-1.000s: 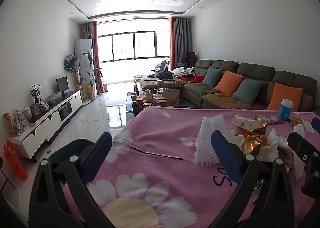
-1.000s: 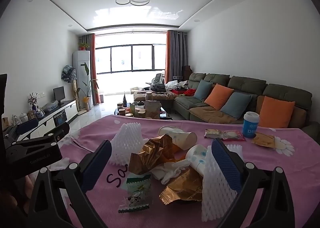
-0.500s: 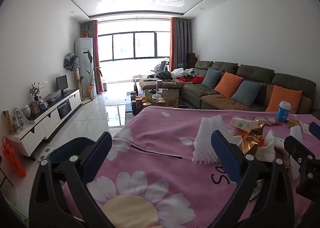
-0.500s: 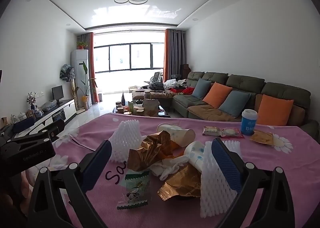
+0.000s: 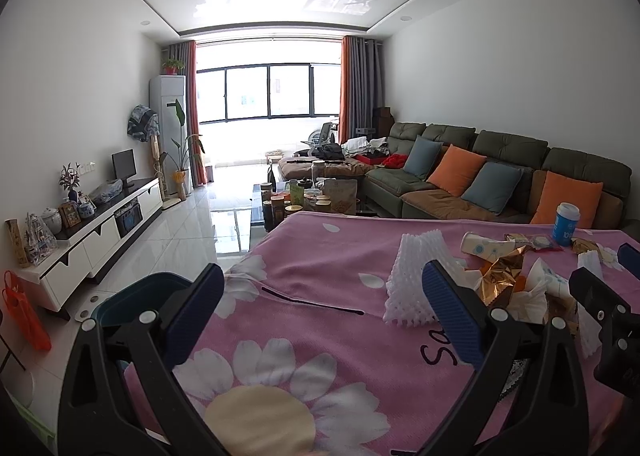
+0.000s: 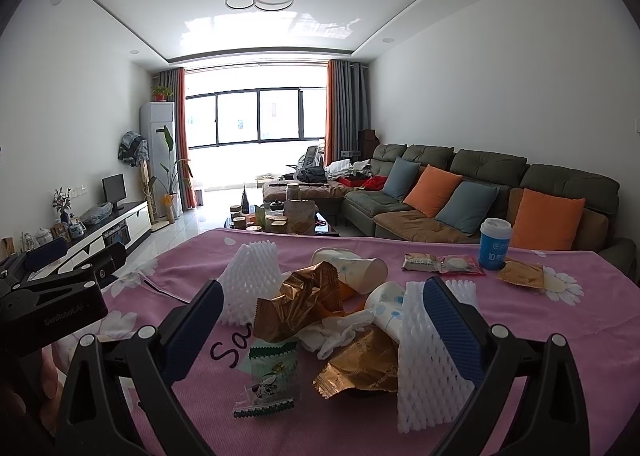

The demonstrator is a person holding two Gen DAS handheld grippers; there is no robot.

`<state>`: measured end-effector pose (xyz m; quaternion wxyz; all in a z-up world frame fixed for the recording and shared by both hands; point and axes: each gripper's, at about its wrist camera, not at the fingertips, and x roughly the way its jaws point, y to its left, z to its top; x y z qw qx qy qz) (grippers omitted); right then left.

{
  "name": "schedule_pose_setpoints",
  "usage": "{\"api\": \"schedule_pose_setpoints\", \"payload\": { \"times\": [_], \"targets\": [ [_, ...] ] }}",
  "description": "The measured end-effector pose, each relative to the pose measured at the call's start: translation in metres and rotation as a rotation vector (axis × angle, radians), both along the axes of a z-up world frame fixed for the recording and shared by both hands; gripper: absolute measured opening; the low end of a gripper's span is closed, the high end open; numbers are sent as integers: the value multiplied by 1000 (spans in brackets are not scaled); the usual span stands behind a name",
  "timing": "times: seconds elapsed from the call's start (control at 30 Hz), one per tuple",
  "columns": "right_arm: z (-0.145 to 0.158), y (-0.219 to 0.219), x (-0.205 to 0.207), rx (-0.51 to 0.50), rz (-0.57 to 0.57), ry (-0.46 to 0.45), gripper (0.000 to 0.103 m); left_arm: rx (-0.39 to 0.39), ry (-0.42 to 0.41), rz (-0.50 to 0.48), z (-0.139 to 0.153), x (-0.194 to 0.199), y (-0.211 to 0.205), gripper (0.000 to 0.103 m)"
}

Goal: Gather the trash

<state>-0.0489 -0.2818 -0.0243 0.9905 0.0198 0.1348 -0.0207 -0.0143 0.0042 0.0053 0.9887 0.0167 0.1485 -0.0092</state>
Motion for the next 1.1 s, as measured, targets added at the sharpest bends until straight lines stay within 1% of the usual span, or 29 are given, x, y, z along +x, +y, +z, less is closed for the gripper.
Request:
{"api": "schedule_pose_setpoints", "payload": {
  "times": [1.1],
  "targets": [
    [-3,-6,6,15,-12,3,96,2,9,-12,-9,3,-8,98]
  ]
}}
